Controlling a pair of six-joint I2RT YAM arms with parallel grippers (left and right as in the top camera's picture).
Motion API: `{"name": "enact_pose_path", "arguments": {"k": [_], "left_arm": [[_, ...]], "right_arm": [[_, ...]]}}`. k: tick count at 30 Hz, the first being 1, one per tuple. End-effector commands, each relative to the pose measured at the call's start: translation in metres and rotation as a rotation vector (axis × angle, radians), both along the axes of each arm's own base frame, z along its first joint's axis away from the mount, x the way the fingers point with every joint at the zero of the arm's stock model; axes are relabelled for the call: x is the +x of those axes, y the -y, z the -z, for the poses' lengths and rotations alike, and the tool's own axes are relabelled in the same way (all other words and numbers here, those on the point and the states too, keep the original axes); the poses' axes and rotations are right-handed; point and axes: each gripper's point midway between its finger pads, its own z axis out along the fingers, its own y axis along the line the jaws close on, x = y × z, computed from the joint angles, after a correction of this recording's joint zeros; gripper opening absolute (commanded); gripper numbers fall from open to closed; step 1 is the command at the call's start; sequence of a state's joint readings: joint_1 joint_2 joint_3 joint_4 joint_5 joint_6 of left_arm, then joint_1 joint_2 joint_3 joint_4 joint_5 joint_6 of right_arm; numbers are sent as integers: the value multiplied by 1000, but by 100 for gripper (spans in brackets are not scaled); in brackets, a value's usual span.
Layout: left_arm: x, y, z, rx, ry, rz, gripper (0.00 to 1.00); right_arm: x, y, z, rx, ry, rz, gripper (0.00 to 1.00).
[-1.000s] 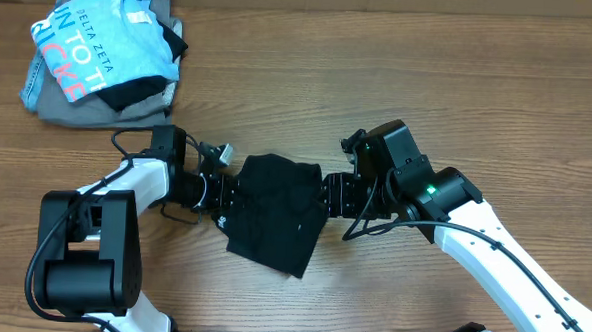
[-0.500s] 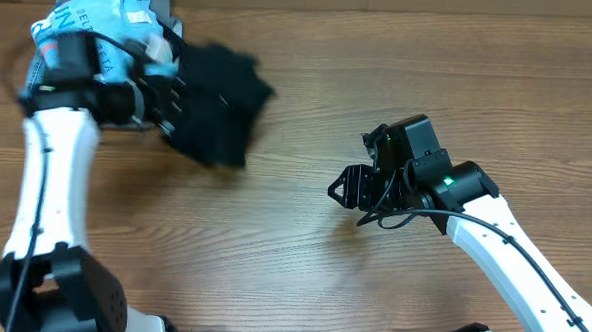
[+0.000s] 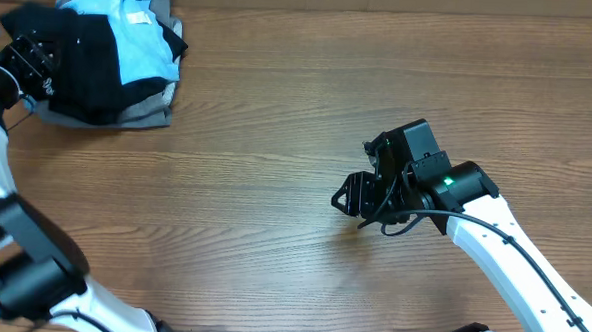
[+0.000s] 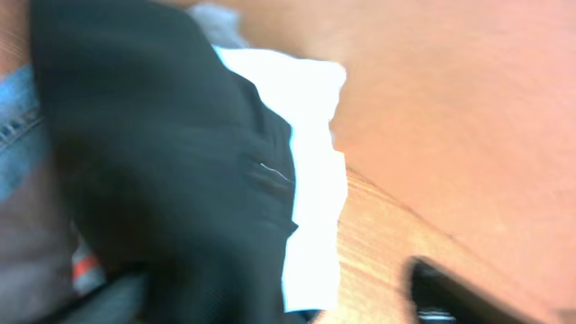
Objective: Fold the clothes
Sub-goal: 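Carry the folded shirt with the left gripper onto the top-left stack, then release the shirt on the stack and press it down with the left gripper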
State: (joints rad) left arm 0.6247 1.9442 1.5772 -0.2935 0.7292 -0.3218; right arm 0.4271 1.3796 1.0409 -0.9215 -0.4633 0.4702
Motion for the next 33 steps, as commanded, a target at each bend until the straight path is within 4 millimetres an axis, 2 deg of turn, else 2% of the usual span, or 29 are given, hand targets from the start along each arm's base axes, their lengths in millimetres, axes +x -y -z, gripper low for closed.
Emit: {"name": "enact_pose_path", "arguments": {"k": [1,4,9,11,12,13,14,15,16,17,18,19,22,26,29,33], "left_arm": [[13,8,22,-171,5,42,100],[10,-1,32,-163,-3,39,100],[-4,-26,27,-131,19,14,100],[-8,-30,27,-135,23,15,100],[-10,-31,28,-129,20,15,99],[-11,-32,29,-118,18,20,94],[-12,-32,30,-113,14,25,82],[-14,-31,32,-111,7,29,60],[-15,-29,34,-106,1,36,34],[-16,-29,35,-110,-4,37,13],[-16,-27,35,-117,-4,42,4],[-16,-24,32,-130,7,62,4],[-14,-8,7,-179,80,162,4],[-12,11,-41,-215,129,237,4],[-11,42,-90,-199,180,321,4],[-10,107,-166,-108,281,444,4]], "right_arm": [[1,1,-7,3,23,2,52],[0,1,-8,10,8,17,51],[2,0,-9,15,11,24,52],[3,-1,-9,18,19,24,52],[4,-1,-10,20,22,24,52],[5,-1,-10,21,25,24,52],[5,-2,-10,22,28,24,52],[6,-2,-10,23,30,24,52],[6,-2,-11,24,32,24,52],[6,-2,-11,24,32,24,52],[6,-2,-11,24,32,24,52],[6,-2,-11,24,32,24,52],[6,-2,-11,25,31,24,52],[6,-2,-11,25,31,23,52],[6,-2,-11,25,31,23,52],[6,-2,-11,25,31,23,52]]}}
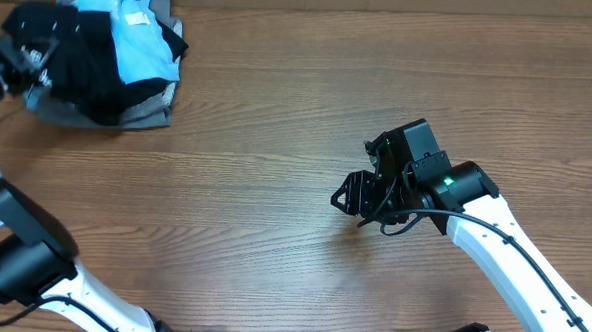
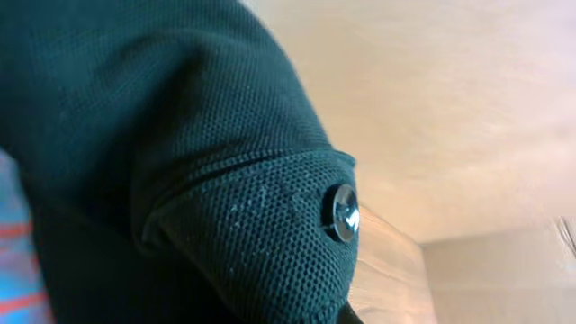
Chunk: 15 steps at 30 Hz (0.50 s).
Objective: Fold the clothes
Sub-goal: 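Release the shirt on the stack and press it down with the left gripper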
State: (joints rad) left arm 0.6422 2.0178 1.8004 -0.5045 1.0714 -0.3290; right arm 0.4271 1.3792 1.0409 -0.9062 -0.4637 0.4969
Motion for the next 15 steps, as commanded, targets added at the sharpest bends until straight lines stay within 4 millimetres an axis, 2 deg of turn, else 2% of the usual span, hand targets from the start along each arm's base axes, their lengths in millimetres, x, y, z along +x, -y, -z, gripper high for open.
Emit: {"name": "enact_pose_path", "arguments": {"k": [1,3,5,7,10,13,15], "left_arm": [[-8,93,-133,120,271,197,4],[-3,130,-162,181,337,232,4],[3,155,-183,229,402,252,4],[12,171,-196,285,475,243,4],[34,164,-196,348,482,126,4],[59,140,-171,375,431,32,4],[80,116,-140,383,373,-26,4]], "right_arm": [[3,-1,-9,15,32,2,52],[3,-1,-9,15,32,2,52],[3,-1,-9,15,32,2,52],[2,0,-9,14,28,2,52],[0,1,-8,9,18,2,52],[-4,2,-6,1,-1,2,52],[-6,3,-5,-4,-10,2,52]]}}
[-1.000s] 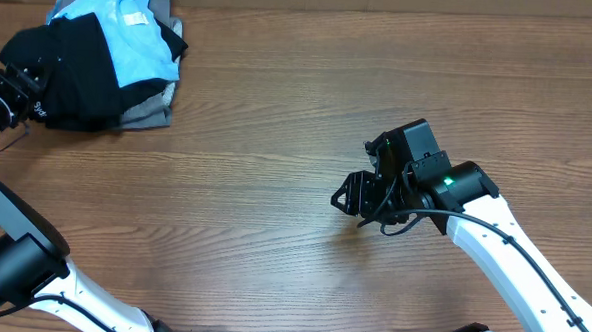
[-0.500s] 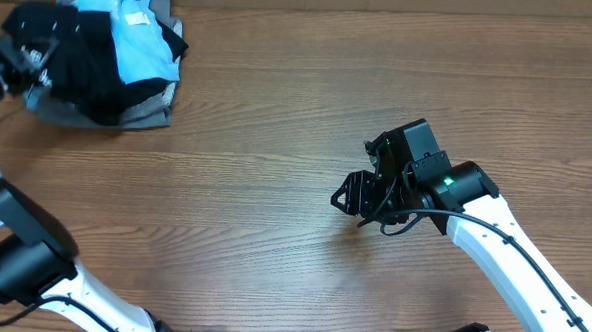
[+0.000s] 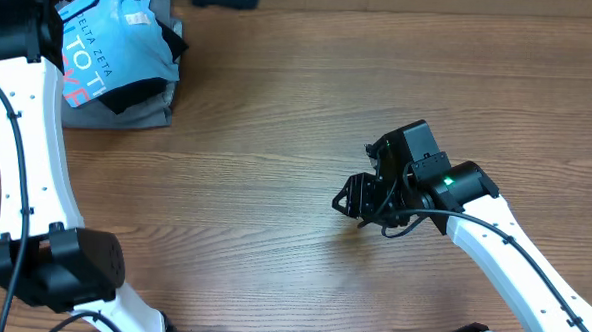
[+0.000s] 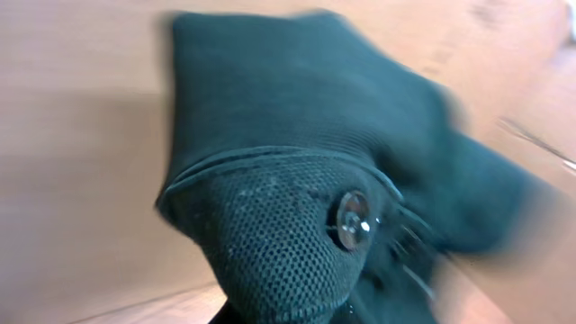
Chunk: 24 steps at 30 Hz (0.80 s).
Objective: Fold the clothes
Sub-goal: 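Release the shirt on the stack and press it down with the left gripper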
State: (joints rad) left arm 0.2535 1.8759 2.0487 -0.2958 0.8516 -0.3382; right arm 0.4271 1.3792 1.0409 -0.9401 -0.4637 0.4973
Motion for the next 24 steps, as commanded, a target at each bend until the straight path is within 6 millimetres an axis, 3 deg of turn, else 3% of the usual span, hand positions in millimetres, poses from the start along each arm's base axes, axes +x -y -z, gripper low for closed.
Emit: {"name": "enact_pose_path", "arguments": {"k": [1,5,6,7,9,10,13,17,19,22,24], "left_arm": [[53,-74,70,5,-113,-252,4],[81,-128,162,-9,-275,-384,5],[83,-141,186,-21,-321,-399,10],[83,-153,211,-38,-376,-416,36],[77,-173,252,-92,-488,-450,68],[73,-180,266,-108,-528,-460,97],[56,-201,293,-151,-630,-494,100],[32,-230,281,-139,-657,-540,100],[18,-246,262,-151,-655,-572,100],[-1,-256,213,-169,-593,-562,100],[-10,-251,174,-146,-518,-514,100]], "right_arm": [[0,1,-8,9,15,4,52],[-5,3,-6,0,-22,24,52],[-7,3,-5,-3,-28,24,52],[-8,4,-5,-6,-33,24,52],[-9,5,-4,-9,-41,24,52],[-10,5,-4,-10,-43,24,52],[-11,4,-4,-4,-46,21,52],[-11,4,-4,-5,-48,21,52],[-11,4,-4,-5,-46,21,51],[-8,3,-5,0,-35,21,52],[-6,2,-6,4,-26,21,52]]}}
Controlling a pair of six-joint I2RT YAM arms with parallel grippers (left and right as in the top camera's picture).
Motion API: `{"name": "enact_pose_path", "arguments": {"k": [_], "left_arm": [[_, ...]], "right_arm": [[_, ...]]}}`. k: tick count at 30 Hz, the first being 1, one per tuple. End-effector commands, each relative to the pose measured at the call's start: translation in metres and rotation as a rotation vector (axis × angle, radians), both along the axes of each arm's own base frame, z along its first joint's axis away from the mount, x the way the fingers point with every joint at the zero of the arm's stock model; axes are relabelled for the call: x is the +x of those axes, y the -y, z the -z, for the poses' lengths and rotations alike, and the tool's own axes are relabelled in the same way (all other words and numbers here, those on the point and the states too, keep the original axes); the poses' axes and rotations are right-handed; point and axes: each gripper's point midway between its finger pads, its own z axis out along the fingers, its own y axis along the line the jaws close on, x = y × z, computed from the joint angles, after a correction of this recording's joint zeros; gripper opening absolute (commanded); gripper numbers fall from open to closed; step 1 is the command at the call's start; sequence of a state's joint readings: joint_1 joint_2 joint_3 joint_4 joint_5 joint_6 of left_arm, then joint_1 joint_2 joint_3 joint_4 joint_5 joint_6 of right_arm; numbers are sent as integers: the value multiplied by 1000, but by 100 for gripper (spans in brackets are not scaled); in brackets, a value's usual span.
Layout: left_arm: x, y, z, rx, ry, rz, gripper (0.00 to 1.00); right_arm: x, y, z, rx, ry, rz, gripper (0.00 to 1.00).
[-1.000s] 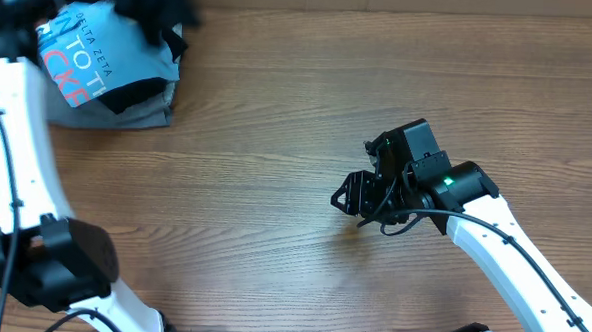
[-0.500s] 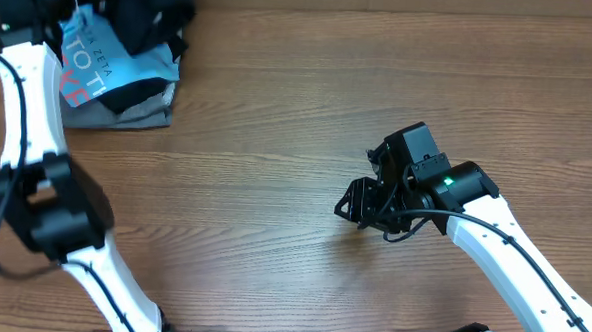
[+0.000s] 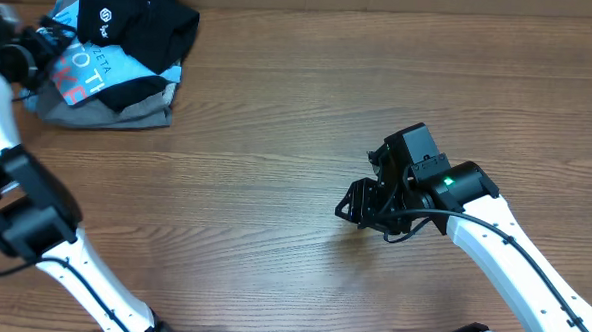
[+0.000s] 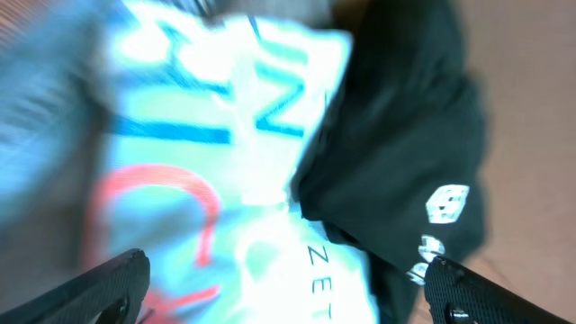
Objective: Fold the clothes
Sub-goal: 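Release the shirt on the stack and press it down with the left gripper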
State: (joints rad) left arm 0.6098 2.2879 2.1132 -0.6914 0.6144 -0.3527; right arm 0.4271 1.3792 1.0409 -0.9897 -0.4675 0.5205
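A pile of clothes lies at the table's far left corner. A black garment [image 3: 147, 19] with a white logo lies crumpled on the pile's far side. It overlaps a light blue T-shirt [image 3: 80, 72] with red and blue lettering, and a grey garment [image 3: 113, 113] lies underneath. My left gripper [image 3: 41, 45] hovers at the pile's left edge. In the left wrist view the left gripper [image 4: 288, 283] is open wide over the blue T-shirt [image 4: 225, 180] and the black garment [image 4: 405, 135], holding nothing. My right gripper [image 3: 354, 207] rests low over bare wood at centre right, far from the clothes.
The wooden table [image 3: 279, 105] stretches between the pile and the right arm [image 3: 445, 188]. The pile sits close to the table's far edge. The right arm's white link [image 3: 532, 266] runs to the lower right corner.
The black garment, then held up past the table's far edge in my shut left gripper, now lies on the pile's far side. My left gripper is open and back at the pile's left edge.
My left gripper was at the pile's left edge against the black garment covering the blue shirt. Then it was shut on that garment's buttoned collar. Then it held the garment past the far edge, baring the shirt's lettering. Now the garment lies released on the pile.
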Motion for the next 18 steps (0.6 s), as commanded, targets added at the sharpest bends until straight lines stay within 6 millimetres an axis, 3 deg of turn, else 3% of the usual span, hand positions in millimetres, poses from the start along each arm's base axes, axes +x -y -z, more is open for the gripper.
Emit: {"name": "enact_pose_path", "arguments": {"k": [1,3,5,9,14,16,18], "left_arm": [[-20,4,-126,127,231,82,100],[-32,20,-163,168,288,135,100],[-49,49,-202,208,346,211,100],[-89,114,-247,283,372,344,100],[-152,187,-259,360,238,419,100],[-177,214,-254,375,162,451,100],[-200,240,-246,389,89,497,100]], "right_arm": [[5,-2,-10,21,38,2,52],[7,-2,-10,20,49,1,52],[12,-1,-11,10,80,9,52],[26,6,-32,-22,185,30,52],[47,25,-99,-87,448,53,57],[55,40,-129,-136,556,109,70],[59,50,-155,-157,642,156,89]]}}
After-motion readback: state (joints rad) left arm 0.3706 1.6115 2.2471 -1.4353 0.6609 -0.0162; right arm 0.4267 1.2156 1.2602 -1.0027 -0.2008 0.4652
